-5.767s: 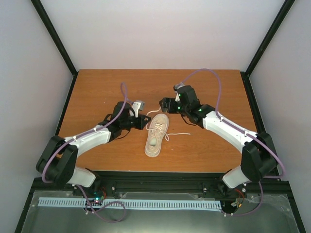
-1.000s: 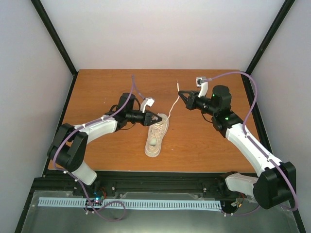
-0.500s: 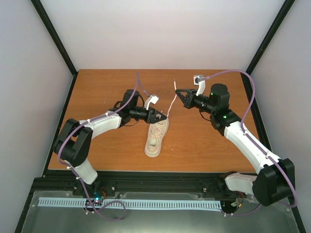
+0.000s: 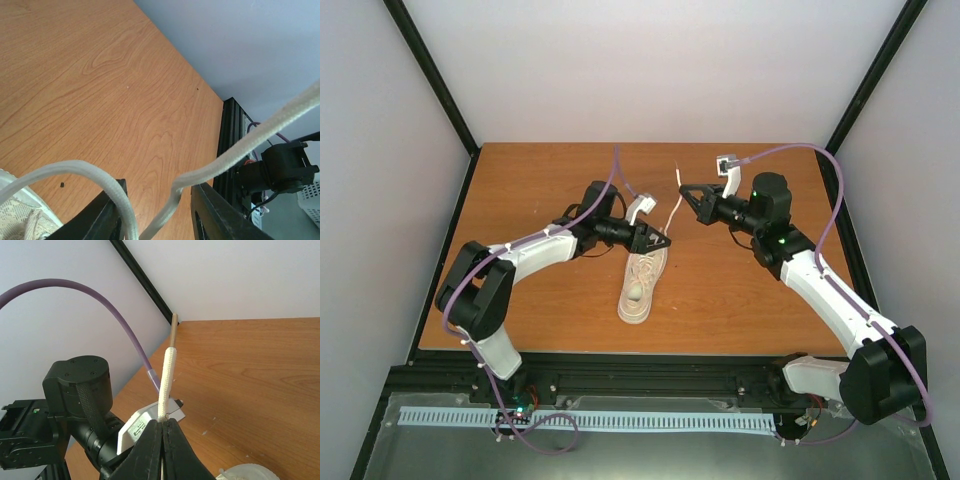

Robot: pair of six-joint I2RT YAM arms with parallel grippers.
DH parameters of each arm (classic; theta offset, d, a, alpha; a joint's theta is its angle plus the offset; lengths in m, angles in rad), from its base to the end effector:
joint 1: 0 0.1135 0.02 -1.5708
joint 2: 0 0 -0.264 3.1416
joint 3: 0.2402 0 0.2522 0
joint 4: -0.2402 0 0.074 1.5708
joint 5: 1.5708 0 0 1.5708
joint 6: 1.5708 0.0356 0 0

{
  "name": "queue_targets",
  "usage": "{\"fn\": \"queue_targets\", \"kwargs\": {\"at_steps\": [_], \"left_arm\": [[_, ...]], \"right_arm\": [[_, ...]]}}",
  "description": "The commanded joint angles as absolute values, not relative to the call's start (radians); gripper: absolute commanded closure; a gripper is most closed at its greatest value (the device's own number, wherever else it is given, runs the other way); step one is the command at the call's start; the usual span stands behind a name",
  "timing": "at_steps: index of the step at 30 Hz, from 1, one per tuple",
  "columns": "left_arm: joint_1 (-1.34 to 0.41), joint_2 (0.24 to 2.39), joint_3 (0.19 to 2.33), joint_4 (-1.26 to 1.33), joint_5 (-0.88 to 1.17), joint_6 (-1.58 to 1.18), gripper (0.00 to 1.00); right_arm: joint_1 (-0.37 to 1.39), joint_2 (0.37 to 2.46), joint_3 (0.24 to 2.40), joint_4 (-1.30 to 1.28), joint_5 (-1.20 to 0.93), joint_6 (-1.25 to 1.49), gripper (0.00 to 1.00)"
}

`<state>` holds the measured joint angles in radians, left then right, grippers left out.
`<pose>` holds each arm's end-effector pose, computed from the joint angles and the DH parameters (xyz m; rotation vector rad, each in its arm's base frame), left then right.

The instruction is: Tie the shoes

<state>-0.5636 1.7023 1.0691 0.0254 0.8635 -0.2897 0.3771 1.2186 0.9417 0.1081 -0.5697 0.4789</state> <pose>0.2961 -0.2191 0.2232 0.8308 2.1217 -1.4082 0.2565 0.1222 0.3346 -0.3515 1.8143 1.1064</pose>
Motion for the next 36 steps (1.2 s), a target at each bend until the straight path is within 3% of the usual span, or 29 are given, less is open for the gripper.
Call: {"fn": "queue_targets", "kwargs": {"at_steps": [1, 9, 29, 31, 33, 34, 36], "left_arm": [[-0.573, 1.715, 1.113, 0.008, 0.85, -0.257, 0.65], [-0.581, 1.689, 1.098, -0.005, 0.838, -0.237, 0.99], [-0.548, 1.429, 0.781, 0.139, 0.737, -0.377, 0.99], [-0.537, 1.422, 0.766, 0.15, 0.726, -0.397, 0.99], [-0.525, 1.421, 0.756, 0.16, 0.712, -0.423, 0.99], [-0.519, 1.42, 0.75, 0.168, 0.71, -0.439, 0.99], [-0.509, 1.415, 0.741, 0.186, 0.692, -0.477, 0.99]], "right_arm": [[0.389, 1.227, 0.973, 0.121, -0.586, 0.472, 0.97], [0.398, 1.248, 1.005, 0.053, -0.559, 0.431, 0.97], [0.517, 1.765, 1.246, -0.015, -0.595, 0.483, 0.97], [0.516, 1.773, 1.249, -0.031, -0.602, 0.461, 0.81], [0.508, 1.757, 1.249, -0.062, -0.576, 0.431, 0.52], [0.501, 1.744, 1.247, -0.08, -0.563, 0.418, 0.43], [0.475, 1.709, 1.232, -0.103, -0.545, 0.393, 0.32]]}}
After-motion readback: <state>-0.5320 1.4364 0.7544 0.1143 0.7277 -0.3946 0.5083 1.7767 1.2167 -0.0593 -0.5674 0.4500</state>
